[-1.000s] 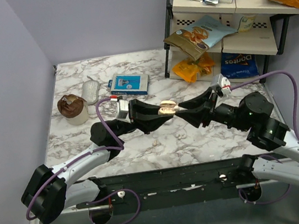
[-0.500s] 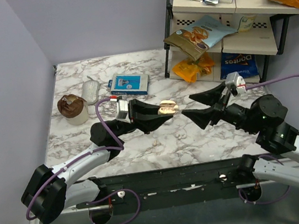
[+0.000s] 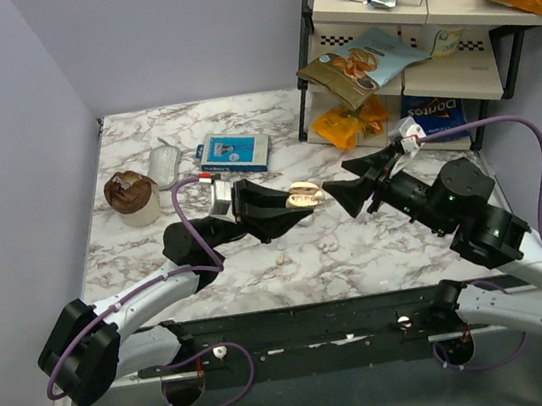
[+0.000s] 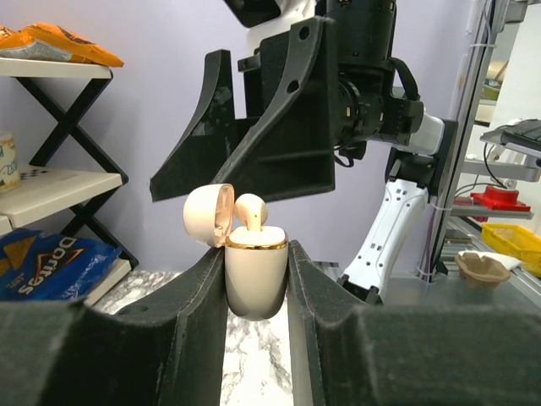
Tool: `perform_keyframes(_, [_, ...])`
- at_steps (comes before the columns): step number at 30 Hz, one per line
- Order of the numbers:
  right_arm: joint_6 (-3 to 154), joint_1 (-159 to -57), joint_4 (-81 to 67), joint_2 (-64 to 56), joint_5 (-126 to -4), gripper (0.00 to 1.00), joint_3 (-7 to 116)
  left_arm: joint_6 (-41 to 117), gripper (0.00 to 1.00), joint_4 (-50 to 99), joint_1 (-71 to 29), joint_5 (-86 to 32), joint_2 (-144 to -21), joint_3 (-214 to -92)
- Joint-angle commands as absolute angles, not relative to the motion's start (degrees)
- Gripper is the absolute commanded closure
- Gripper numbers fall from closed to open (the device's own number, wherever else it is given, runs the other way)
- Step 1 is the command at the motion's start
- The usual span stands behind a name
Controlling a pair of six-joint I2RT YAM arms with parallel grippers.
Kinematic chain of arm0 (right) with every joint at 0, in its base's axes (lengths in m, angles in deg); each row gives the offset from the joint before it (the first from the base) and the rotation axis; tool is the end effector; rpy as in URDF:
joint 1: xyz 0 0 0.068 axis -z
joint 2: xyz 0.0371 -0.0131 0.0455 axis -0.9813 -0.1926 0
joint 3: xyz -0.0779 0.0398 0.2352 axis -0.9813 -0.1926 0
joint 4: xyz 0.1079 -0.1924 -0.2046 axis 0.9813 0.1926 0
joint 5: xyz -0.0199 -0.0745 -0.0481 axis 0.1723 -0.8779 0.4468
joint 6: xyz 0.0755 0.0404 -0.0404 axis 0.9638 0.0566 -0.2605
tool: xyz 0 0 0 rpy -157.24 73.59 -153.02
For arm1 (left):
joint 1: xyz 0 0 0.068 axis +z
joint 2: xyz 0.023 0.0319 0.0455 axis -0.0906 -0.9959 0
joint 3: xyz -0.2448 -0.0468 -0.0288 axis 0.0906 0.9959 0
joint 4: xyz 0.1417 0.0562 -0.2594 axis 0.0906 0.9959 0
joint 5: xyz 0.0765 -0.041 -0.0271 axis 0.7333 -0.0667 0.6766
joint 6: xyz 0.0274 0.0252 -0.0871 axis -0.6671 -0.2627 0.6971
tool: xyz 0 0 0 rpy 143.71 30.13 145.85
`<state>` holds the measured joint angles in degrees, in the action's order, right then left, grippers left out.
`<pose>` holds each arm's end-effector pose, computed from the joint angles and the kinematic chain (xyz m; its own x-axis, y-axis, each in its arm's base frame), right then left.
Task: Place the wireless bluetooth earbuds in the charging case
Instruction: Place the earbud in the charging case.
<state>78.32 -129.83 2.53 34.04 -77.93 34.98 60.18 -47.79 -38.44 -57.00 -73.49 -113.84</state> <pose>0.1749 0.2040 0.4090 -0.0847 0.1536 -0.9845 -0.7161 0.6777 0.1673 0.1828 -0.2475 0.3175 -0.1004 -0.5103 -0.8541 0.9949 -0.0480 -0.0883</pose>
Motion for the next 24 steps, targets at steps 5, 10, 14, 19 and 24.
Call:
perform_keyframes(5, [78.7,-130.1,4.7,34.2,-76.9,0.28,35.7,60.1,1.0,-70.0,-38.8,-57.4,-72.3,-112.8])
perform_keyframes(10, [79.3,-130.1,4.4,34.9,-74.3,0.28,35.4,59.8,1.0,-70.0,-38.8,-56.8,-72.6,-112.9])
perform_keyframes(14, [79.6,-130.0,5.1,34.6,-73.5,0.29,35.8,59.6,1.0,-70.0,-38.8,-56.8,-72.9,-113.0])
perform_keyframes(19, [79.7,-130.0,5.5,34.4,-71.0,0.29,35.8,59.3,1.0,-70.0,-38.9,-56.5,-73.0,-113.0])
perform_keyframes(24, [80.3,-130.1,5.5,34.4,-69.6,0.29,35.5,59.0,1.0,-70.0,-38.8,-56.3,-73.1,-113.0])
